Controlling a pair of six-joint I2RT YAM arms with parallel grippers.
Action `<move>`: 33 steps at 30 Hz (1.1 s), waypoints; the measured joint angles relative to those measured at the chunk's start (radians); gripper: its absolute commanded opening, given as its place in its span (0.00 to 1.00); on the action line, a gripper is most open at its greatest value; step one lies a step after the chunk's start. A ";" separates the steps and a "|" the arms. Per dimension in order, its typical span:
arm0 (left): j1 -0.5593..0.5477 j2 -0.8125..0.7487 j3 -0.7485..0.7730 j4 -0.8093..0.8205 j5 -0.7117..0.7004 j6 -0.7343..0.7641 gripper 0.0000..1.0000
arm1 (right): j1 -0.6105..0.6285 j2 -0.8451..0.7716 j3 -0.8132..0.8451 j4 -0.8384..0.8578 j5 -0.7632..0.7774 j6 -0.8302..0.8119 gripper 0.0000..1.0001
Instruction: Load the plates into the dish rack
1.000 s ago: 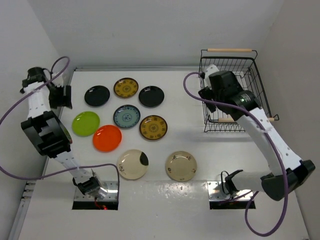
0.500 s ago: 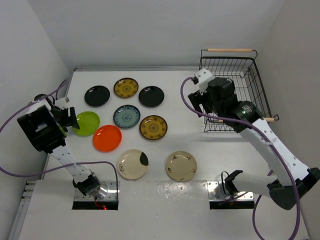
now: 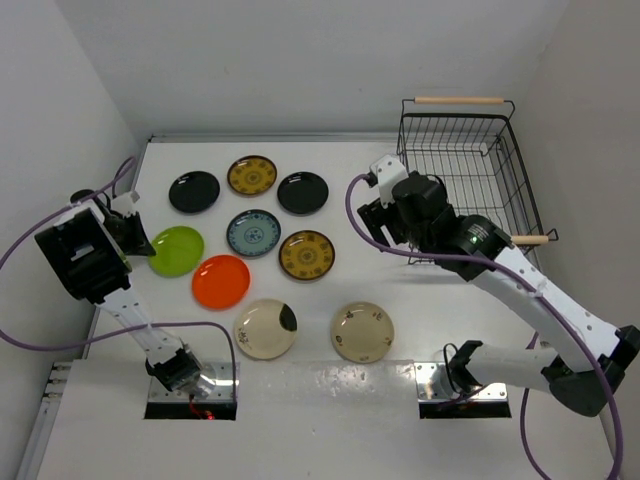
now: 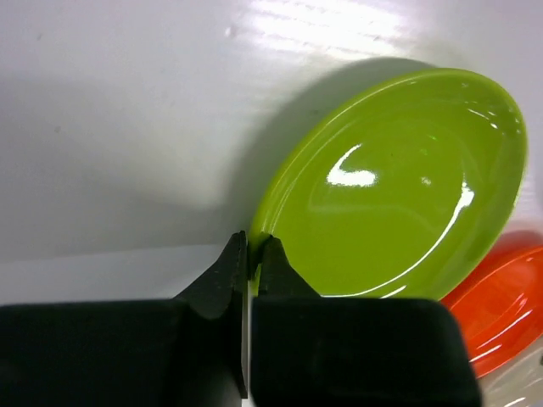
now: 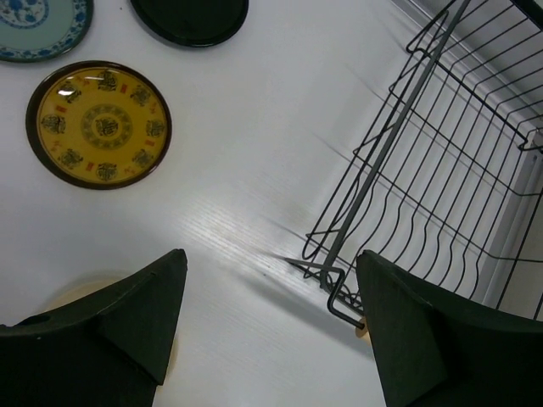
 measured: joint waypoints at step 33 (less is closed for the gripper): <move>-0.640 -0.518 0.218 -0.121 0.476 0.057 0.00 | -0.048 0.267 0.038 0.493 -0.575 0.170 0.78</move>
